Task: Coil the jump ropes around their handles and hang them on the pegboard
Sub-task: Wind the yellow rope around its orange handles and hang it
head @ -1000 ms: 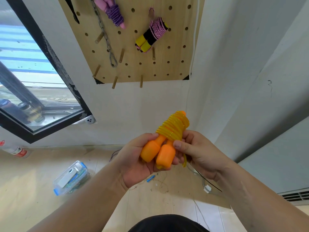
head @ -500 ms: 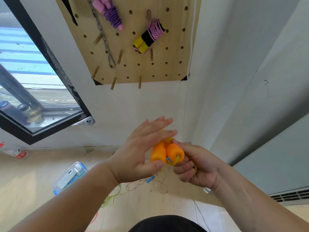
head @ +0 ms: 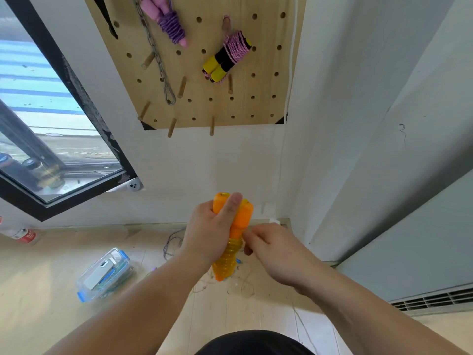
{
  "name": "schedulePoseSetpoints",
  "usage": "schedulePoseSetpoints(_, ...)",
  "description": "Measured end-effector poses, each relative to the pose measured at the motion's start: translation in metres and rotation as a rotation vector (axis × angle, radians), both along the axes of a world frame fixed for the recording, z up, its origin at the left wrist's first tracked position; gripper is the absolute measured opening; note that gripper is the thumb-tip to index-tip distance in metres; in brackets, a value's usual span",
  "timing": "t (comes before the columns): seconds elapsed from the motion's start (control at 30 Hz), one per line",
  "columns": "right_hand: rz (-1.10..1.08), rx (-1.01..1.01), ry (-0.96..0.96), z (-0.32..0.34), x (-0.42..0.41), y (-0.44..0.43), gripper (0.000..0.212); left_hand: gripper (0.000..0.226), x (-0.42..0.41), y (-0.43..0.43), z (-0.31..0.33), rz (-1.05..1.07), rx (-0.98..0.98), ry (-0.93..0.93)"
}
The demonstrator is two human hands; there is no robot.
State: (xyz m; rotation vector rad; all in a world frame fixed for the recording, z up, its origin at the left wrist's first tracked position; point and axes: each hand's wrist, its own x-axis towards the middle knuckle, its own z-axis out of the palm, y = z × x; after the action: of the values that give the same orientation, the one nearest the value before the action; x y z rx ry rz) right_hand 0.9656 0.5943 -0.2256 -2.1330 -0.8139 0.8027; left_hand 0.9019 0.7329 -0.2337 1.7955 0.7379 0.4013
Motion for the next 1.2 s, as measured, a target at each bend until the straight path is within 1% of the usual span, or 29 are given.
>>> schedulePoseSetpoints(0.07,0.121,-0.085,-0.193,-0.003,0.001,-0.002,0.039,0.066,0.0,0.002,-0.004,0.013,-0.016,0.118)
schedulePoseSetpoints(0.13,0.178,-0.144,-0.356,-0.002,-0.003,-0.004,0.032,0.063,-0.001,0.005,-0.01,-0.004,0.03,0.201)
schedulePoseSetpoints(0.2,0.237,-0.128,-0.501,-0.002,-0.008,-0.006,0.025,0.061,-0.003,0.009,-0.014,-0.021,0.093,0.278)
schedulePoseSetpoints(0.27,0.309,-0.071,-0.564,0.002,-0.009,-0.007,0.023,0.059,-0.006,0.011,-0.016,-0.076,0.124,0.356)
schedulePoseSetpoints(0.3,0.317,-0.025,-0.528,0.005,-0.007,-0.006,0.021,0.057,-0.007,0.011,-0.017,-0.121,0.125,0.395)
schedulePoseSetpoints(0.33,0.305,0.022,-0.442,0.009,-0.005,-0.006,0.017,0.053,-0.009,0.01,-0.018,-0.179,0.126,0.426)
schedulePoseSetpoints(0.4,0.268,0.137,-0.257,0.015,0.003,-0.007,0.009,0.033,-0.013,0.005,-0.014,-0.317,0.169,0.455)
schedulePoseSetpoints(0.43,0.263,0.193,-0.233,0.017,0.007,-0.007,0.008,0.026,-0.016,0.003,-0.009,-0.369,0.141,0.44)
schedulePoseSetpoints(0.47,0.261,0.234,-0.253,0.02,0.01,-0.007,0.008,0.023,-0.021,0.0,-0.003,-0.403,0.039,0.419)
schedulePoseSetpoints(0.5,0.241,0.271,-0.285,0.021,0.013,-0.008,0.011,0.029,-0.025,-0.001,0.003,-0.399,-0.142,0.391)
schedulePoseSetpoints(0.53,0.204,0.305,-0.315,0.022,0.016,-0.008,0.019,0.041,-0.03,-0.001,0.009,-0.377,-0.358,0.384)
schedulePoseSetpoints(0.57,0.164,0.342,-0.324,0.023,0.019,-0.009,0.027,0.05,-0.034,0.001,0.013,-0.391,-0.508,0.375)
schedulePoseSetpoints(0.6,0.137,0.373,-0.305,0.024,0.021,-0.009,0.032,0.054,-0.037,0.003,0.013,-0.445,-0.546,0.355)
schedulePoseSetpoints(0.67,0.135,0.421,-0.201,0.027,0.022,-0.009,0.036,0.056,-0.039,0.006,0.01,-0.563,-0.501,0.271)
schedulePoseSetpoints(0.73,0.151,0.458,-0.085,0.027,0.024,-0.008,0.034,0.061,-0.039,0.007,0.011,-0.642,-0.405,0.155)
schedulePoseSetpoints(0.83,0.114,0.522,0.149,0.021,0.026,-0.006,0.027,0.06,-0.038,0.005,0.012,-0.619,-0.282,0.1)
schedulePoseSetpoints(0.9,0.058,0.553,0.298,0.015,0.029,-0.006,0.019,0.051,-0.036,0.004,0.012,-0.545,-0.242,0.092)
schedulePoseSetpoints(0.97,0.014,0.584,0.451,0.009,0.033,-0.007,0.007,0.04,-0.036,0.004,0.011,-0.49,-0.326,0.073)
schedulePoseSetpoints(1.03,-0.019,0.614,0.58,0.004,0.035,-0.01,0.005,0.036,-0.037,0.005,0.011,-0.453,-0.476,0.051)
schedulePoseSetpoints(1.07,-0.031,0.62,0.607,0.002,0.035,-0.012,0.007,0.037,-0.038,0.006,0.011,-0.444,-0.524,0.046)
schedulePoseSetpoints(1.13,-0.04,0.621,0.585,-0.002,0.035,-0.015,0.01,0.036,-0.037,0.007,0.011,-0.435,-0.504,0.06)
schedulePoseSetpoints(1.2,-0.009,0.62,0.453,-0.003,0.036,-0.016,0.012,0.036,-0.035,0.007,0.012,-0.425,-0.446,0.081)
